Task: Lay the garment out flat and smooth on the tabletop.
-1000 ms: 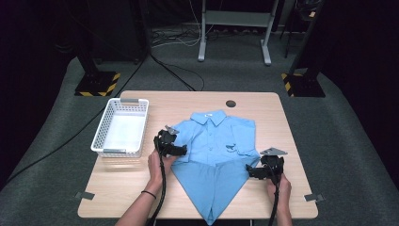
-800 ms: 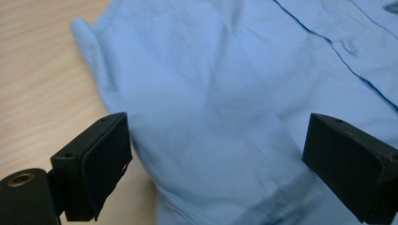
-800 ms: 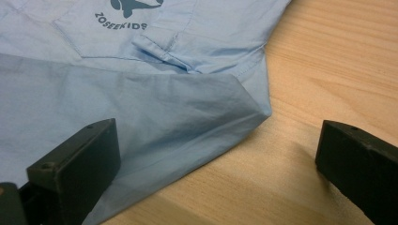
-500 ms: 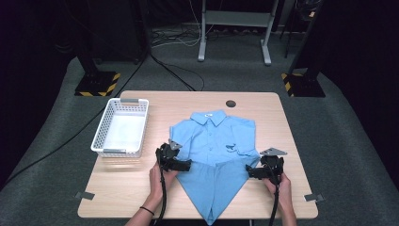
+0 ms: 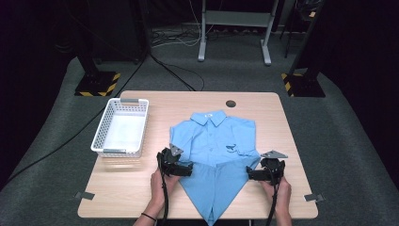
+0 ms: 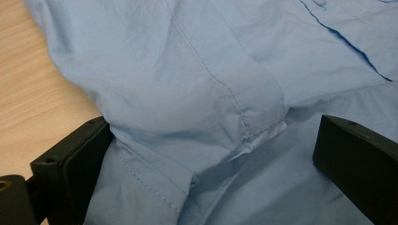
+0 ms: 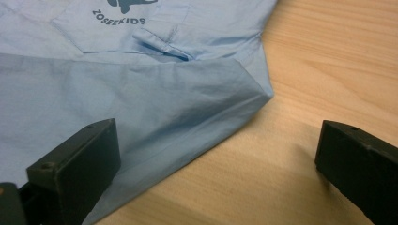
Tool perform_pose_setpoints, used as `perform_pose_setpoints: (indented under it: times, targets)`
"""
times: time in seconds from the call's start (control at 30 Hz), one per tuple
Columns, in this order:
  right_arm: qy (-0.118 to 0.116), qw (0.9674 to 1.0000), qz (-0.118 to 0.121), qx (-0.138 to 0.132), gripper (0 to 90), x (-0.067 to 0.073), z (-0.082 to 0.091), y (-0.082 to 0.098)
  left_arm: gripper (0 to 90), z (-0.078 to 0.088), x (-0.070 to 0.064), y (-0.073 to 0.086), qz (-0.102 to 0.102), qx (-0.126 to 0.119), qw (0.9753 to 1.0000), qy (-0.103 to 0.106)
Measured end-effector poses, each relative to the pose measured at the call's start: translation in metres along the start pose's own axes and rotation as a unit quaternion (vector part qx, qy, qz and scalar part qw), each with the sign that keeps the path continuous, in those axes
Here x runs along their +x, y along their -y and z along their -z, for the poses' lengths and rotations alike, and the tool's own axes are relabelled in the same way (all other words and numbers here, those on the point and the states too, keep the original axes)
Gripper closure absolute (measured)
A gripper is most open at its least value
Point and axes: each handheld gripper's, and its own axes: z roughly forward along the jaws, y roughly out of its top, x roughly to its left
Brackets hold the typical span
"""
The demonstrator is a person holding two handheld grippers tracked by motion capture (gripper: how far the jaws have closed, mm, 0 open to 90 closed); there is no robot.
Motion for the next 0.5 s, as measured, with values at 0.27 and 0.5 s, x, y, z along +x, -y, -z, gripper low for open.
perform_pose_setpoints:
  times: [0.27, 0.5]
  targets:
    - [0.018, 0.9997, -0.014, 0.001, 0.0, 0.005, 0.008, 0.008, 1.7, 0.004, -0.01, 0.004, -0.008, 0.0, 0.9999, 0.007]
    - [0.026, 0.9994, -0.022, 0.001, 0.0, 0.009, 0.017, 0.017, 1.7, 0.008, -0.016, 0.008, -0.013, 0.0, 0.9998, 0.013]
